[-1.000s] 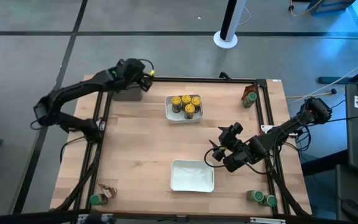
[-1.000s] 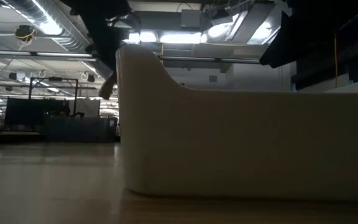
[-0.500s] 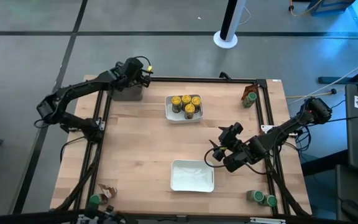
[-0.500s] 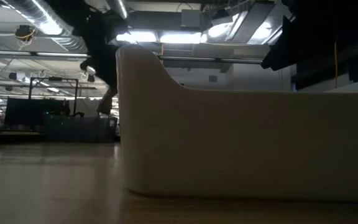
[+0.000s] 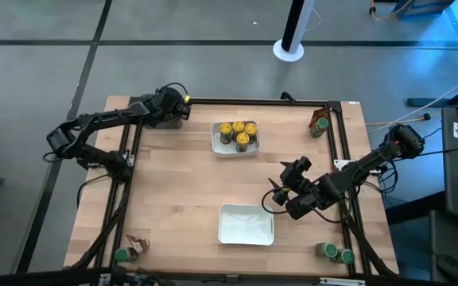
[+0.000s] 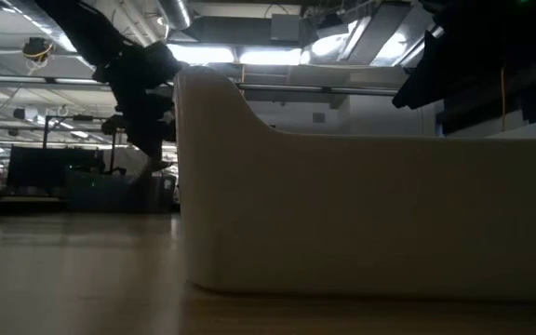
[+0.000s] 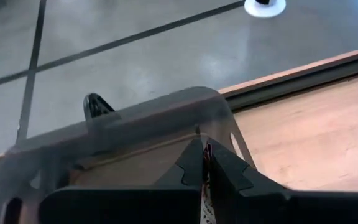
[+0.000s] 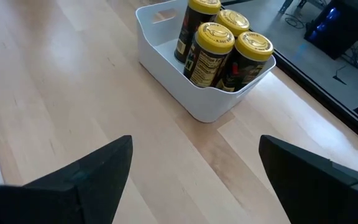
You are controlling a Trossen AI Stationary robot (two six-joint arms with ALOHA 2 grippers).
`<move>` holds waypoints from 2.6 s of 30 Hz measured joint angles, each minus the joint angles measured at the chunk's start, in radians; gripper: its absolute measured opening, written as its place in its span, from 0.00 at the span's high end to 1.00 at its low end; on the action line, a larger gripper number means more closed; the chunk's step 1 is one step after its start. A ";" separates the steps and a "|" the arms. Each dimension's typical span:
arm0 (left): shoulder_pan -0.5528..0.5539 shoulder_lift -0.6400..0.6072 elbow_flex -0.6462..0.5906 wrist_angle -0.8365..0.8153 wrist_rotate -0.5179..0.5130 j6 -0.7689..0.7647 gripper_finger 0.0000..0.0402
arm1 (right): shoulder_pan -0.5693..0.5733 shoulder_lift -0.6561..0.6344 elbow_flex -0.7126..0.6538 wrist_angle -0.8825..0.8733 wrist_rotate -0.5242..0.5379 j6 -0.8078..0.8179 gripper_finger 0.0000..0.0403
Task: Sort spices by type
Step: Put the orange seasoning pack into the black bin
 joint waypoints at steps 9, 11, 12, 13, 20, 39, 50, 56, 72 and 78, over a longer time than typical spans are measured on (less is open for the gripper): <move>0.000 0.000 -0.061 0.005 0.015 -0.048 0.98 | 0.000 0.000 0.000 0.000 0.001 0.000 0.13; 0.000 0.000 -0.074 0.006 0.015 -0.053 0.98 | 0.000 0.000 0.000 0.000 0.001 0.000 0.13; 0.000 0.000 -0.078 0.004 0.015 -0.053 0.98 | 0.000 0.000 0.000 0.000 0.001 0.000 0.13; 0.000 0.000 -0.082 0.003 0.016 -0.053 0.98 | 0.000 0.000 0.000 0.001 0.001 0.000 0.13; 0.000 0.000 -0.090 0.000 0.022 -0.053 0.98 | 0.000 0.000 0.000 0.009 0.001 0.000 0.13; 0.000 -0.048 -0.039 -0.029 0.074 0.042 0.66 | 0.000 0.000 0.001 0.015 0.001 -0.003 0.13; -0.067 -0.234 0.041 -0.060 0.200 0.164 0.64 | 0.000 0.000 0.001 0.011 -0.005 -0.005 0.13; -0.226 -0.323 0.041 -0.069 0.264 0.210 0.64 | 0.000 0.000 0.001 0.003 0.001 -0.026 0.13; -0.606 -0.323 -0.042 -0.063 0.265 0.232 0.64 | -0.158 -0.002 0.081 -0.131 -0.182 -0.097 0.13; -0.680 -0.323 -0.061 -0.120 0.265 0.224 0.64 | -0.258 -0.003 0.238 -0.533 -0.251 -0.035 0.13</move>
